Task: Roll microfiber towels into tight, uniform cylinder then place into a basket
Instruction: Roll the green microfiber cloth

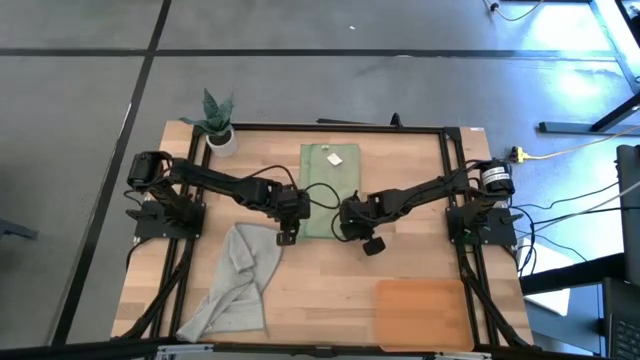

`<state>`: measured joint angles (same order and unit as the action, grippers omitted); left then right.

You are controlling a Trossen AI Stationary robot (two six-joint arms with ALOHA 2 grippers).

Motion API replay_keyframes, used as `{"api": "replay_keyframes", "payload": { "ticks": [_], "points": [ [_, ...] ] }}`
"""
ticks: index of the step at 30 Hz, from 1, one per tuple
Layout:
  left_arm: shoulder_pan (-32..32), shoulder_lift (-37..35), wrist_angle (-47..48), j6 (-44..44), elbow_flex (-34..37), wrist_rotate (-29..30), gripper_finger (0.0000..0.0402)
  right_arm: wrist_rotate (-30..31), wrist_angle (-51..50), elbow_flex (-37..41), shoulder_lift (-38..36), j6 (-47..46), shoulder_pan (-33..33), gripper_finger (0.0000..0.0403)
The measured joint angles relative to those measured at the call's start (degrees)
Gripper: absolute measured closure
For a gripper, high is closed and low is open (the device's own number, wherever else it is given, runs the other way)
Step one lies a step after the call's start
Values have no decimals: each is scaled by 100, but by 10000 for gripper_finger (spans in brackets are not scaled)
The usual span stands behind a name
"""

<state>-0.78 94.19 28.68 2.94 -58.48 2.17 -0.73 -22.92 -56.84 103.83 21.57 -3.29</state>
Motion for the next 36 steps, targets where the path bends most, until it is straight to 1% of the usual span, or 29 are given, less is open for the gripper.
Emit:
{"api": "replay_keyframes", "payload": {
  "ticks": [2,3,8,12,15,18,20,22,25,36],
  "points": [
    [-38,0,-17,-173,0,13,327,-15,24,2,0,-47,0,384],
    [-57,0,-17,-243,0,11,327,-23,30,2,0,-55,0,390],
    [-209,0,-49,-595,0,-28,327,-93,159,13,3,-428,92,390],
    [-348,0,-276,-658,-2,-85,326,-98,185,13,5,-625,218,396],
    [-410,29,-382,-658,-4,-55,322,-97,219,13,7,-632,273,395],
    [-454,47,-388,-533,-5,198,320,-99,228,13,7,-628,295,396],
    [-465,140,-402,-483,-10,252,321,-151,230,13,7,-628,304,396],
    [-465,142,-354,-491,0,184,323,-171,238,13,7,-629,304,396],
    [-463,252,-528,-700,-14,-20,324,-176,244,13,7,-629,304,396],
    [-463,741,-744,-919,-9,-11,324,-250,248,13,7,-626,319,397]
  ]
}}
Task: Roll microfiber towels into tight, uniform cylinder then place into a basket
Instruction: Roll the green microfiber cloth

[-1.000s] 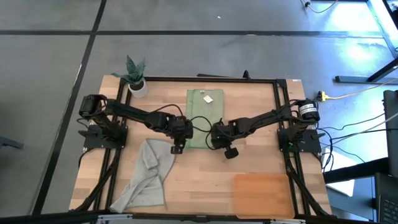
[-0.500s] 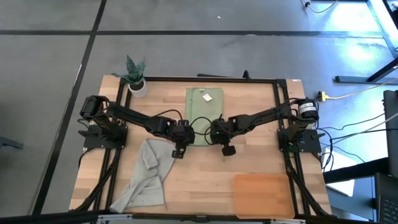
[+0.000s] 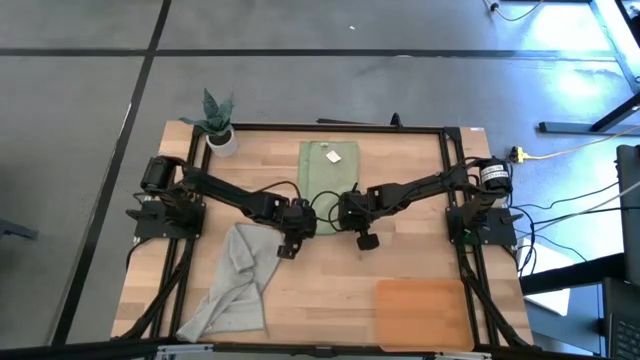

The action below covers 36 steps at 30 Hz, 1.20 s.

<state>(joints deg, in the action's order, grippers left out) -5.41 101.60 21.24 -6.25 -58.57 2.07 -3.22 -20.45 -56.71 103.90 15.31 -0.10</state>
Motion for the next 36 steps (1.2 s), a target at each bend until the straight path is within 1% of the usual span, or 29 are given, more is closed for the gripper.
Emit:
{"api": "replay_keyframes", "payload": {
  "ticks": [3,7,10,20,24,27,31,36],
  "points": [
    [-2,137,50,-3,4,131,322,-5,-2,0,0,4,0,397],
    [-2,199,50,-8,7,532,324,-4,0,0,0,7,0,397],
    [-2,192,50,-6,7,675,325,-4,0,0,-2,11,0,397],
    [-100,79,96,-33,-56,786,326,-2,2,0,-2,13,0,396],
    [-60,130,94,-30,-31,517,324,-3,0,0,-2,13,0,397],
    [-52,132,-100,-34,127,465,326,0,1,-2,-2,13,0,397],
    [-55,127,-240,13,302,653,328,0,2,-2,-2,13,0,397],
    [-59,121,-270,9,314,919,328,0,2,-2,-3,11,0,397]
  ]
}}
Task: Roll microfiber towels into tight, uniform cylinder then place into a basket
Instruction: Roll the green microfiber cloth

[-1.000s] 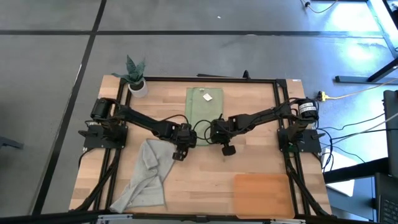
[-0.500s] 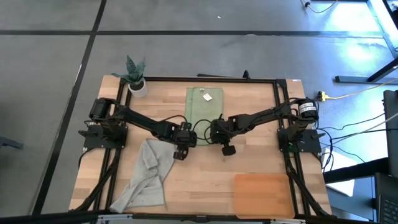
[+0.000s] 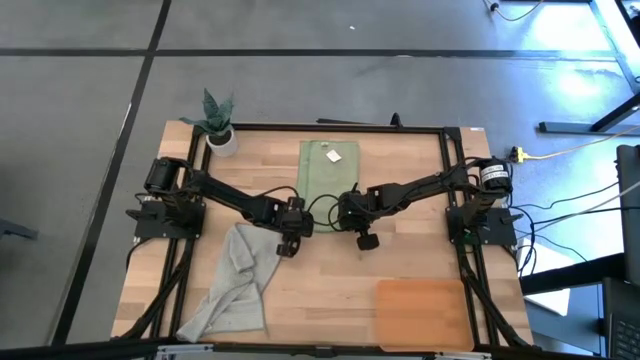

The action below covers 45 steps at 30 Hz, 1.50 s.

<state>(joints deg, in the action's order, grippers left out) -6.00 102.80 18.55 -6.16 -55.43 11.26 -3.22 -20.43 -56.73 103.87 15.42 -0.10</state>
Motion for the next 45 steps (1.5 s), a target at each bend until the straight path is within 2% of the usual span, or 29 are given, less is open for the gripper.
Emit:
{"api": "replay_keyframes", "payload": {
  "ticks": [3,13,19,22,23,27,31,36,41,45],
  "points": [
    [9,0,4,0,10,158,328,-3,0,0,-1,0,0,397],
    [20,193,66,-2,-12,119,333,-3,2,0,-1,-2,0,397],
    [20,227,164,1,-17,15,387,-1,0,-2,-1,-24,0,398],
    [26,205,186,7,-10,-72,397,-7,-5,-2,-4,-20,0,398],
    [28,182,204,25,-8,-130,398,-57,-16,-3,-4,-20,5,398],
    [131,69,243,242,-1,-755,401,-873,-311,-127,-4,-26,134,398],
    [338,-146,410,446,22,-1404,401,-996,-548,-348,-4,-9,253,398],
    [619,-528,755,517,27,-1722,401,-1231,-830,-656,-4,2,431,398],
    [835,-813,931,928,25,-1693,401,-1233,-1354,-1021,-6,-44,595,398],
    [910,-903,905,1201,20,-1373,401,-868,-1837,-1361,-6,-339,710,398]
  ]
}}
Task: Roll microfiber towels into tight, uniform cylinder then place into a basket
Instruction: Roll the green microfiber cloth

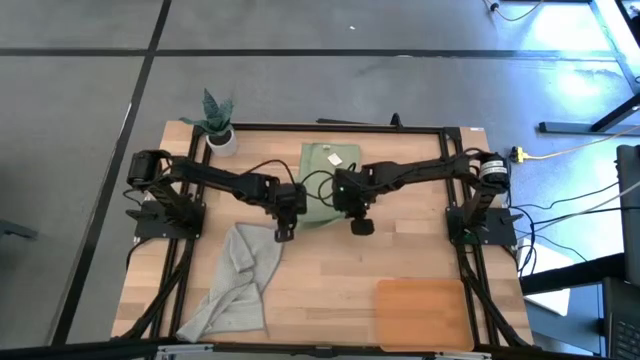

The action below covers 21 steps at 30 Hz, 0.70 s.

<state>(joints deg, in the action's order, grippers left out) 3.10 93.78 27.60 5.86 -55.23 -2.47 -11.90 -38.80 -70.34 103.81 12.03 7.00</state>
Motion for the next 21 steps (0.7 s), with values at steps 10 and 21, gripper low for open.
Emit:
{"api": "replay_keyframes", "payload": {
  "ticks": [10,21],
  "points": [
    [-66,2,-60,111,-4,-235,401,17,-195,-258,0,-144,158,398],
    [-169,2,-531,113,-4,-260,337,28,-159,-258,0,-135,158,398]
  ]
}}
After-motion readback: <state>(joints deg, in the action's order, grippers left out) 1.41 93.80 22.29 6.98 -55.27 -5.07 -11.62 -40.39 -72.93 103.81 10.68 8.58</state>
